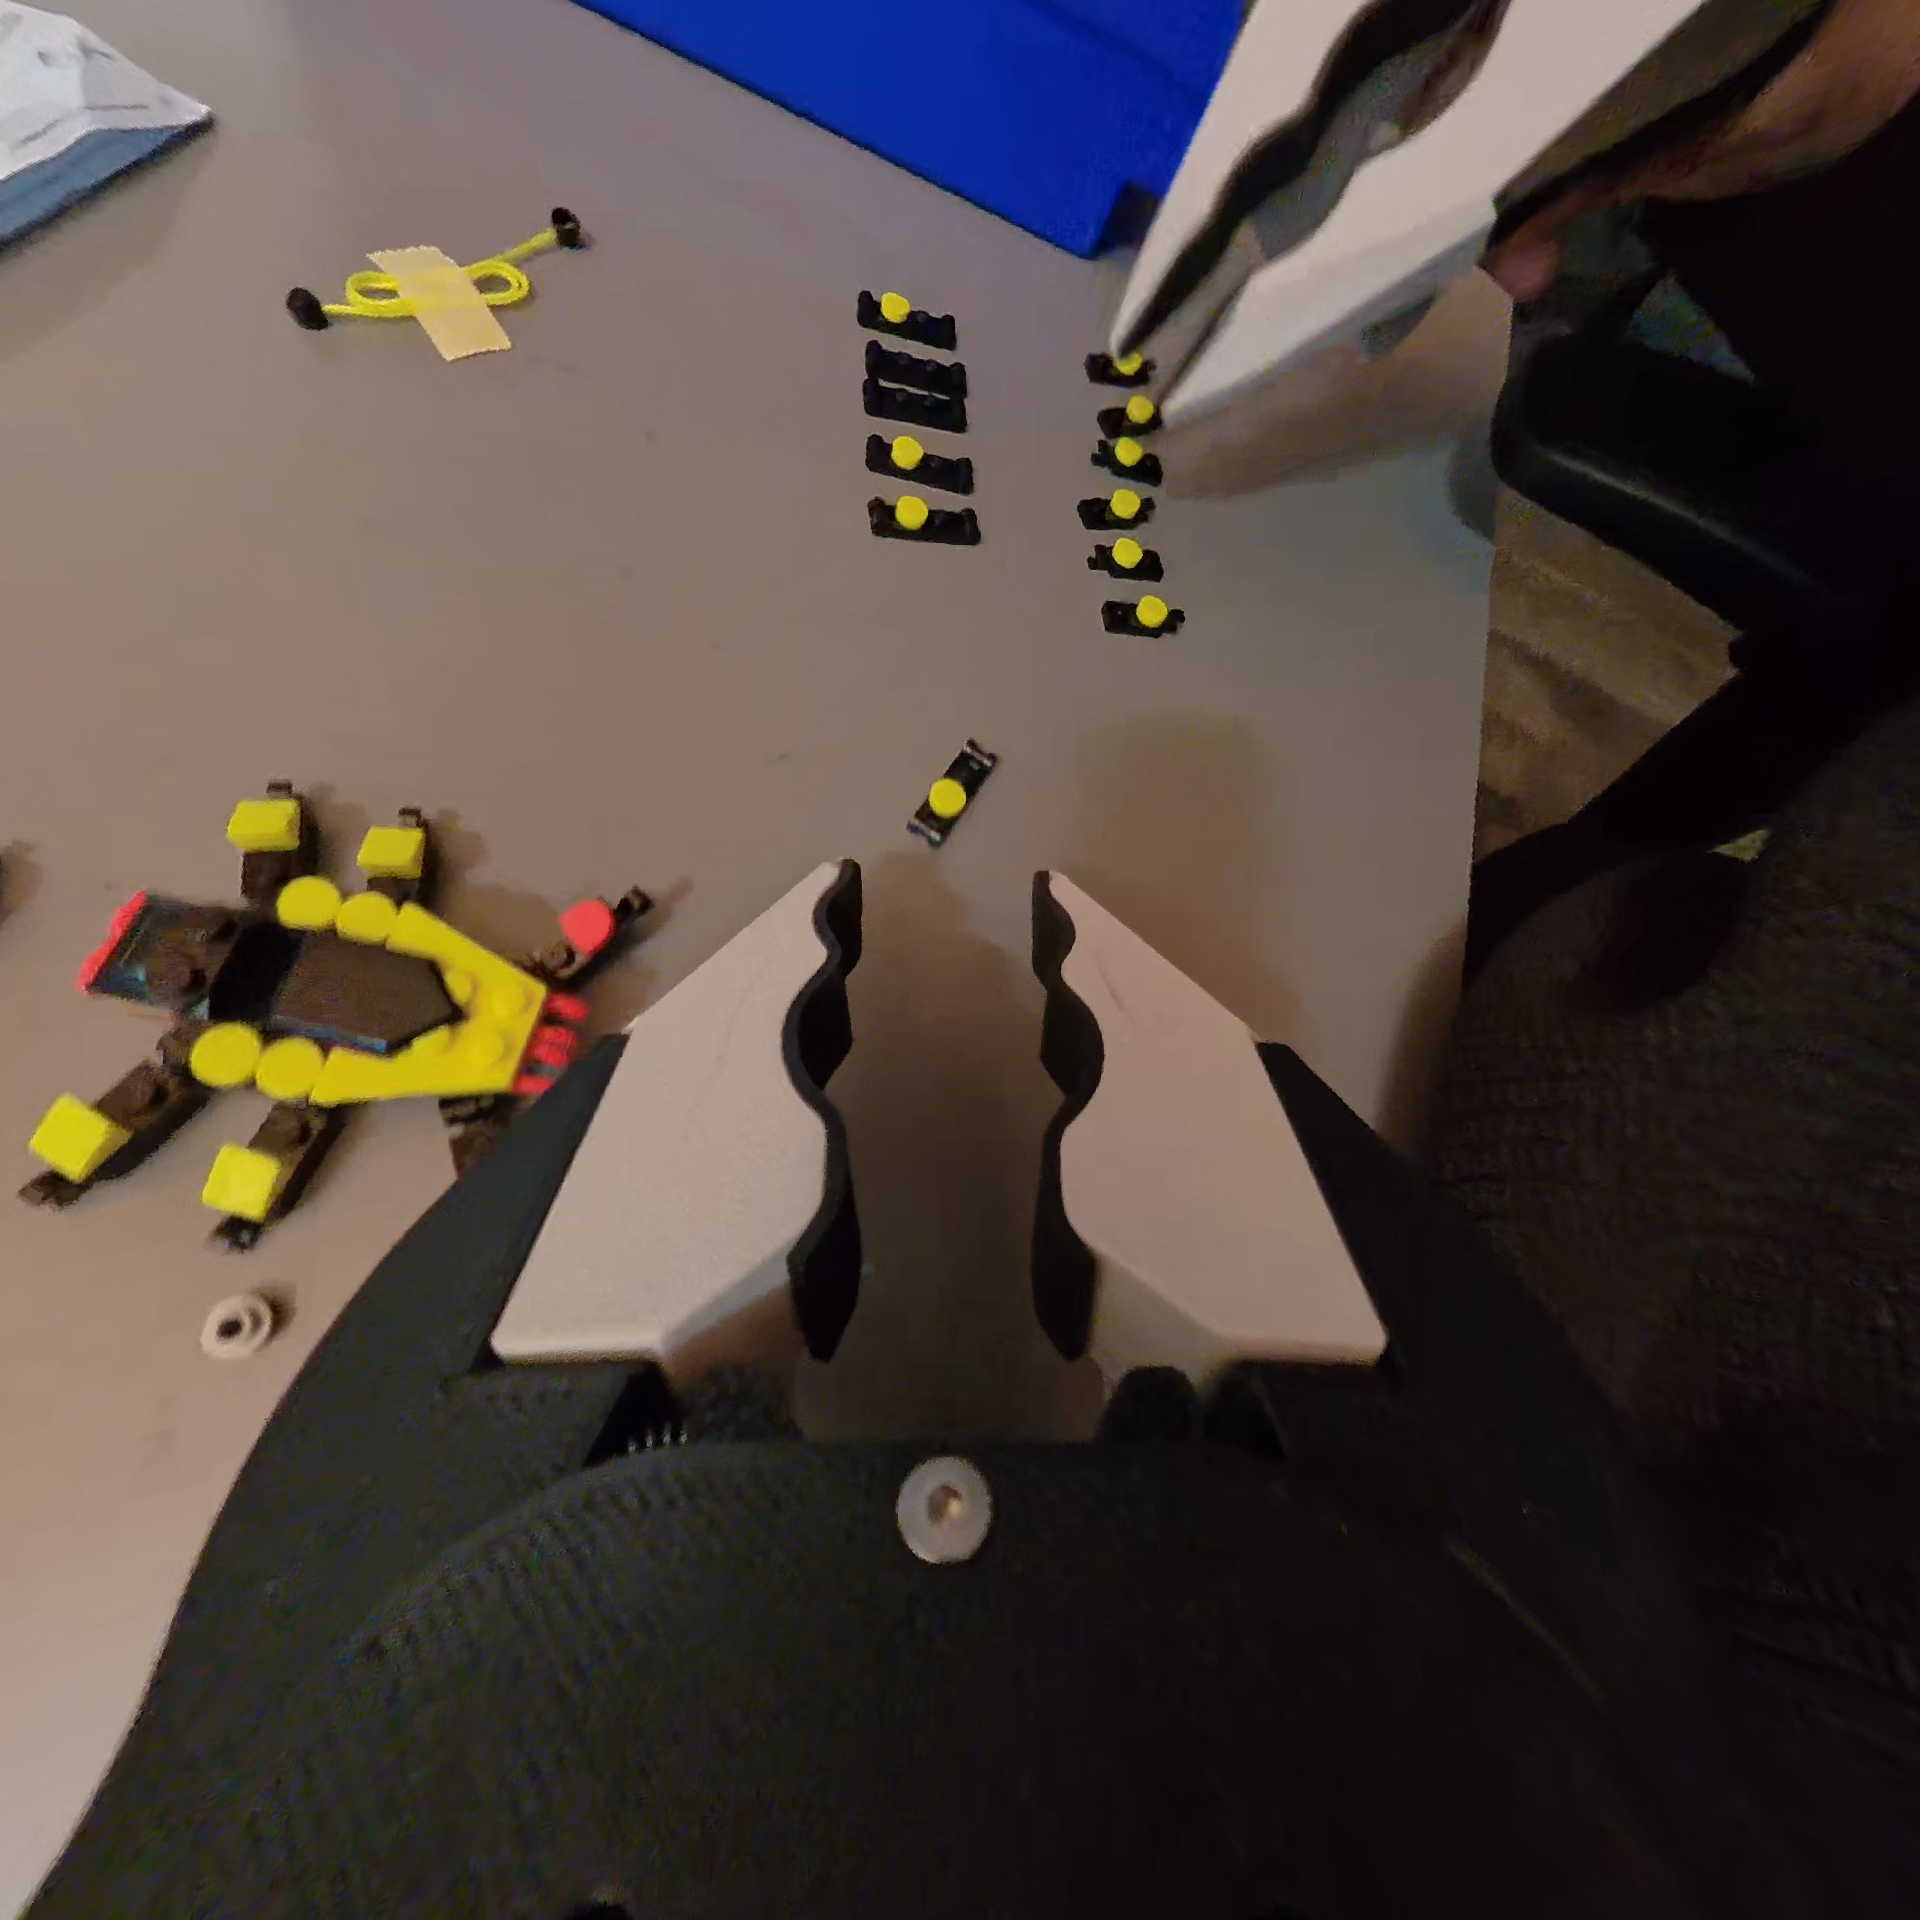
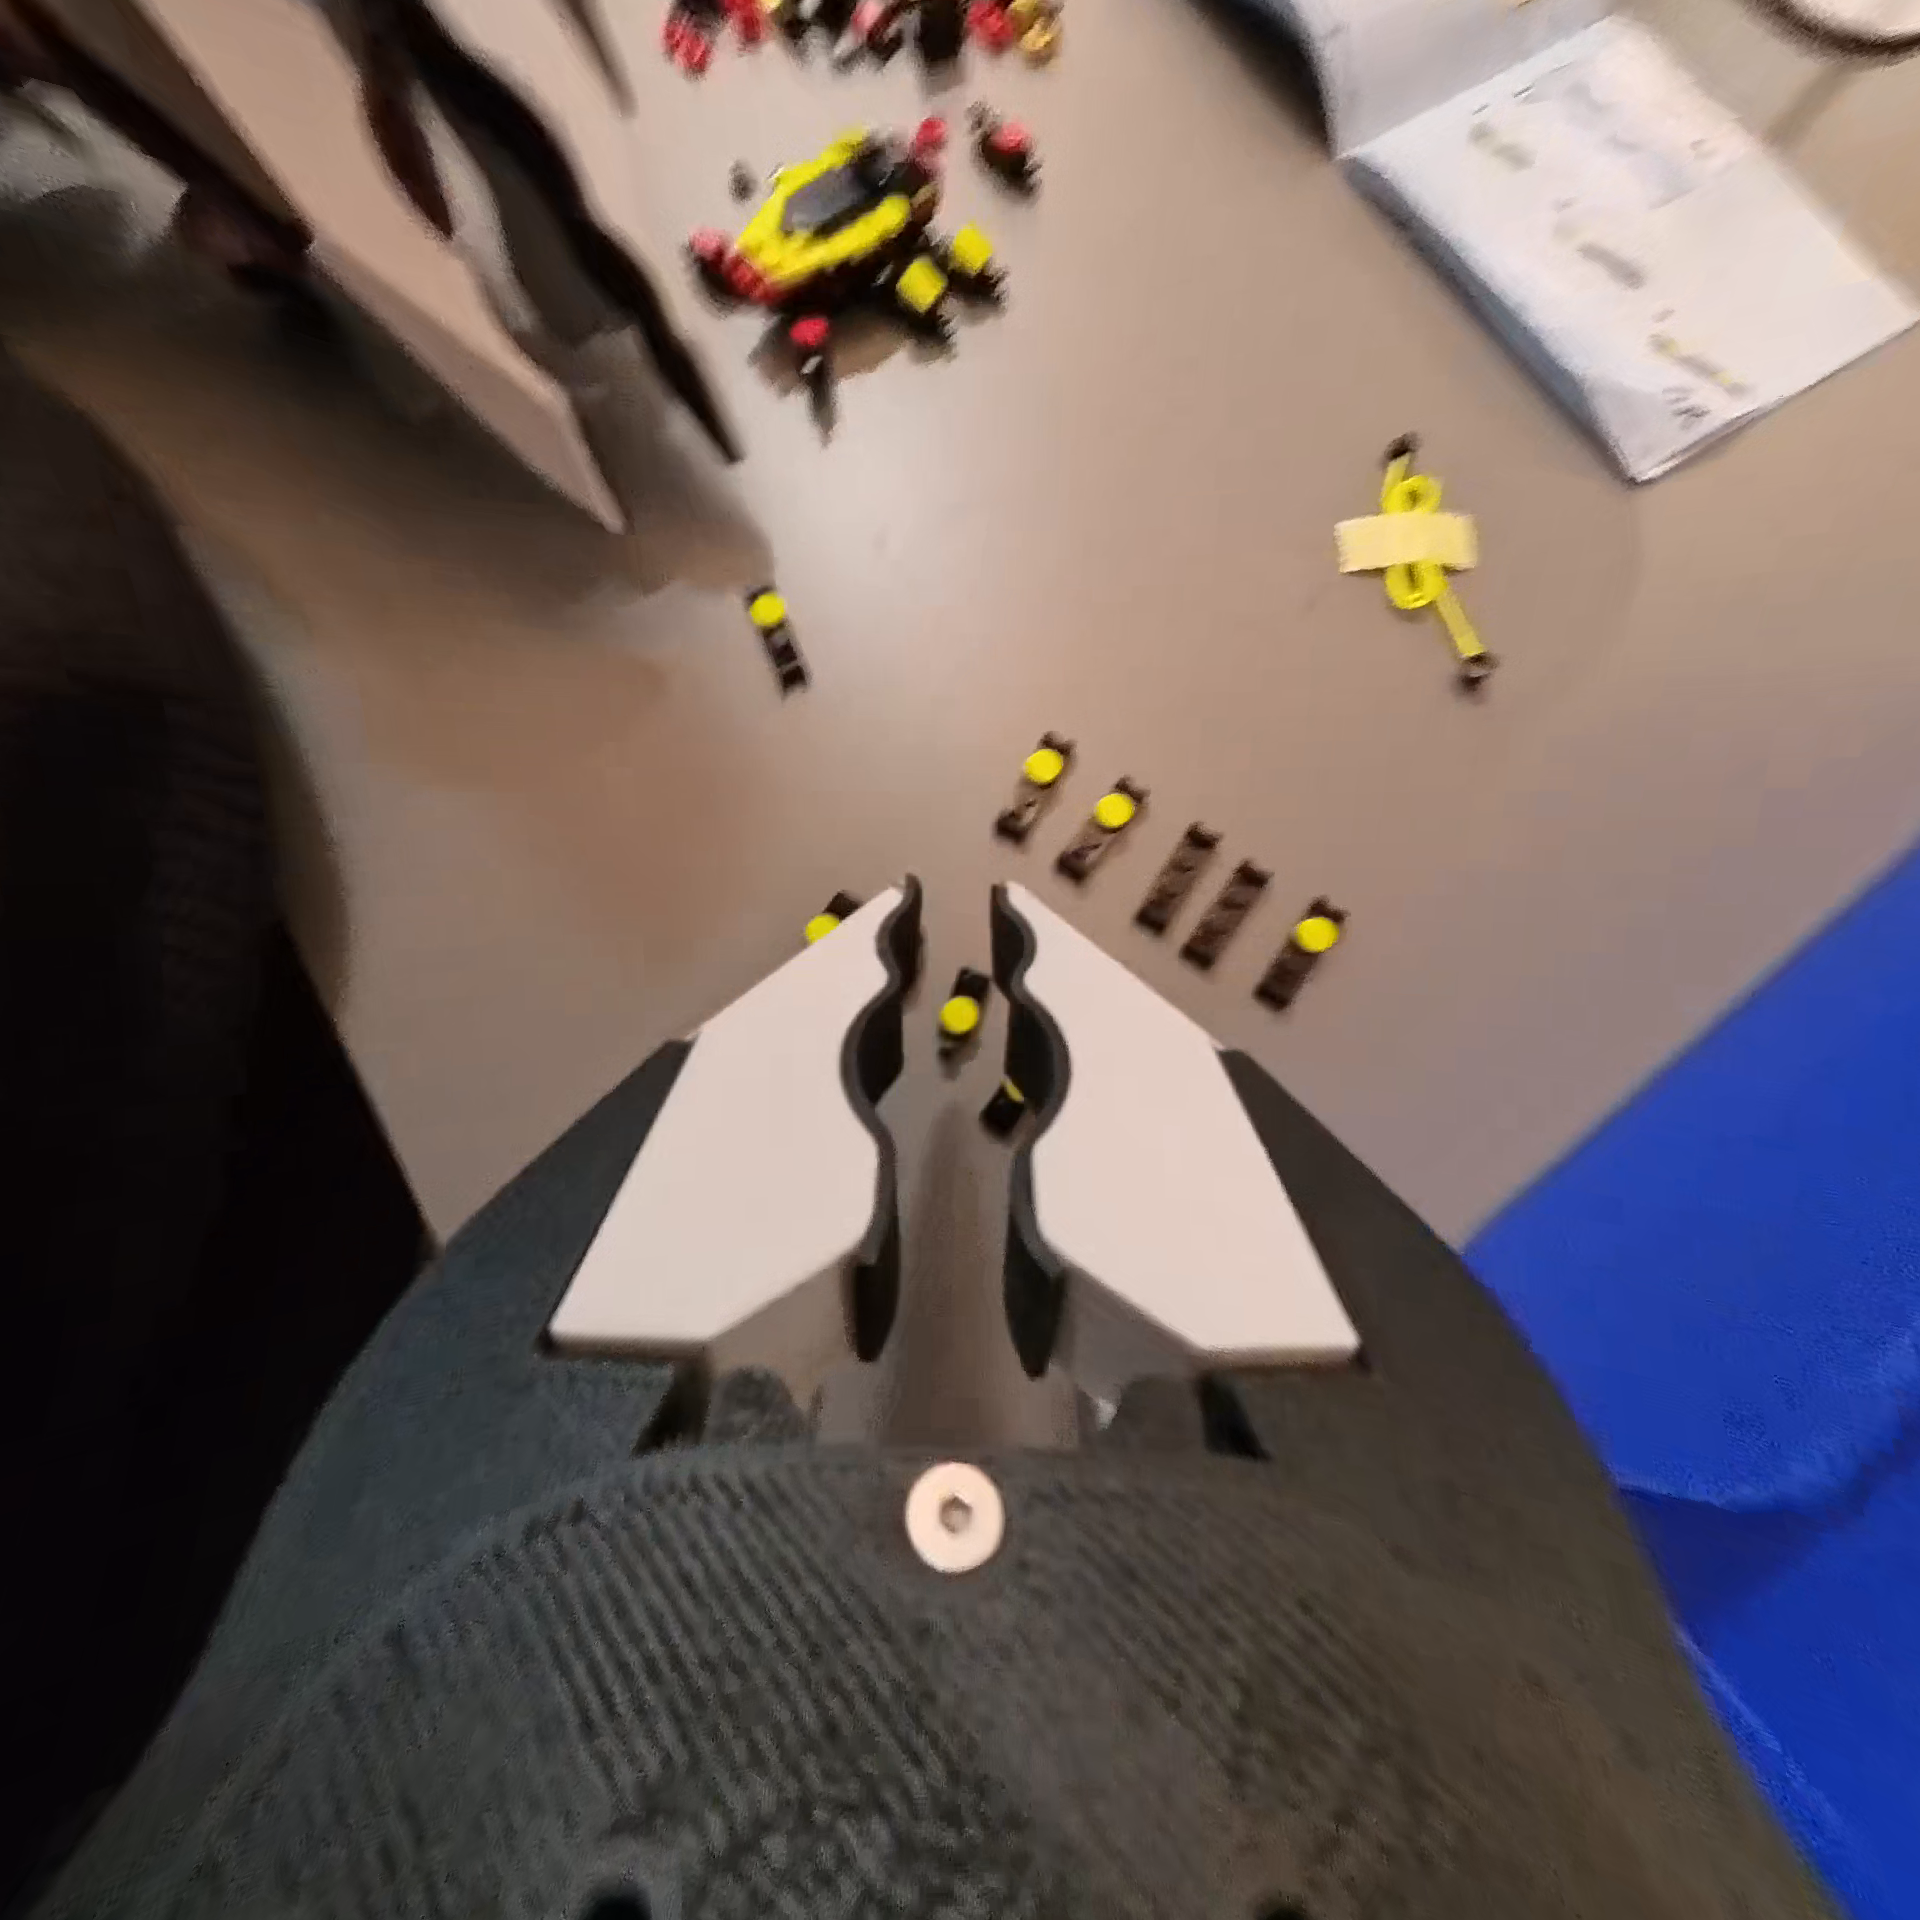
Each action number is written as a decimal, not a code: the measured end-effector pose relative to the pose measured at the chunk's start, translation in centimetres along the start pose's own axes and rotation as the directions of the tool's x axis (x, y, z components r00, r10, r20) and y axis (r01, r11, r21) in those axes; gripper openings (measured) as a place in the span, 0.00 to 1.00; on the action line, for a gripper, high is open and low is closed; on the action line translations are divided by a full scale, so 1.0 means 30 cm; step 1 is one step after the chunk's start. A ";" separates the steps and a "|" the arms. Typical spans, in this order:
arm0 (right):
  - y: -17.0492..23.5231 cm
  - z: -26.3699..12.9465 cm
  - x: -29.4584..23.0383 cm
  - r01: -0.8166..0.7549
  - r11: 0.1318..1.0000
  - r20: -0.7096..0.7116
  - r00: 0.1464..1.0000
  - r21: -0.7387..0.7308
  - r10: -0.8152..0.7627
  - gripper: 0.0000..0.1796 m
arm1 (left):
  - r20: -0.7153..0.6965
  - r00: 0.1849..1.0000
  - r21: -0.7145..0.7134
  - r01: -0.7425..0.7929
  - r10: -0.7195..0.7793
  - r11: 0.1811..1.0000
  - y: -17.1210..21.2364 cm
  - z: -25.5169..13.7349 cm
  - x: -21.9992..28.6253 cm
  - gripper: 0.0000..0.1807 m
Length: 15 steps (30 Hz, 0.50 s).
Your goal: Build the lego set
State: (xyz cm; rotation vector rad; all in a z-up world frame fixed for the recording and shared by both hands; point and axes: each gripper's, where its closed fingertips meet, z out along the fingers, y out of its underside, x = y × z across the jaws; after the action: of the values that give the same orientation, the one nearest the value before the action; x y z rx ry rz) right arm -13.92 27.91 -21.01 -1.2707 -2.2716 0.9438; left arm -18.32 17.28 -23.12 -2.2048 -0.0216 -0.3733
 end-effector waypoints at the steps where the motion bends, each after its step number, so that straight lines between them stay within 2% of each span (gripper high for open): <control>1: 0.022 0.008 -0.023 0.014 0.999 0.040 0.999 -0.029 -0.013 0.06 | 0.009 1.000 -0.009 -0.014 0.014 1.000 -0.007 0.016 -0.002 0.19; 6: 0.084 0.043 -0.131 0.078 0.990 0.198 0.979 -0.118 -0.054 0.05 | -0.007 0.999 -0.089 -0.051 0.051 0.995 -0.009 0.085 0.008 0.22; 15: 0.118 0.070 -0.136 0.068 0.981 0.204 0.979 -0.183 -0.029 0.05 | -0.045 0.999 -0.114 0.003 -0.008 0.993 -0.005 0.101 0.008 0.14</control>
State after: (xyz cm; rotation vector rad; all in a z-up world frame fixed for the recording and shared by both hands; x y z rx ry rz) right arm -10.90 24.97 -24.98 -1.2371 -2.5901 0.8923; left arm -17.35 19.69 -24.68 -2.3084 0.0189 -0.4377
